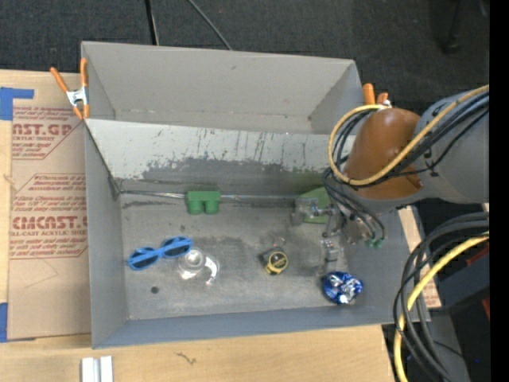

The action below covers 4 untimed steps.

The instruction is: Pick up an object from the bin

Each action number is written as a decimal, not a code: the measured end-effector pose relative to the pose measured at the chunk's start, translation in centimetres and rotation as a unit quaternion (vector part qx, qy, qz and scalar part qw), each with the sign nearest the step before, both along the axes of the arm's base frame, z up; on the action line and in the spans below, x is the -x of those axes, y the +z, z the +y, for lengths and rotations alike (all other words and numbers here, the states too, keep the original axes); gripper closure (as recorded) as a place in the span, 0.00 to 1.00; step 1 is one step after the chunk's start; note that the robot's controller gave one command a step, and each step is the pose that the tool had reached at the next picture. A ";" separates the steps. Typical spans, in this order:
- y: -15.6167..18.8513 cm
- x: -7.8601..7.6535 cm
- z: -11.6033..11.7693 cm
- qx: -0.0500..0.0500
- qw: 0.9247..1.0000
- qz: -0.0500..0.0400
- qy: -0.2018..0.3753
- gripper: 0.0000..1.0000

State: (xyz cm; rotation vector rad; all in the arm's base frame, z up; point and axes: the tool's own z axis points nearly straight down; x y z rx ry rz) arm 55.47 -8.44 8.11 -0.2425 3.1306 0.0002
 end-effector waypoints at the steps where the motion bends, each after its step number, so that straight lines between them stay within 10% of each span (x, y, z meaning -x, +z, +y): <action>1: 0.5 4.8 -7.1 0.002 0.996 -0.010 0.086 0.00; 2: -0.6 6.9 -7.0 0.001 0.988 -0.002 0.157 0.00; 3: -0.7 7.0 -6.9 0.000 0.988 -0.001 0.157 1.00; 4: 15.0 6.3 -7.2 0.002 0.988 -0.004 0.157 1.00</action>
Offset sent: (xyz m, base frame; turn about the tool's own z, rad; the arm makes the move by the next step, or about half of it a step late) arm -0.0534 -0.0709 0.0010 -0.1734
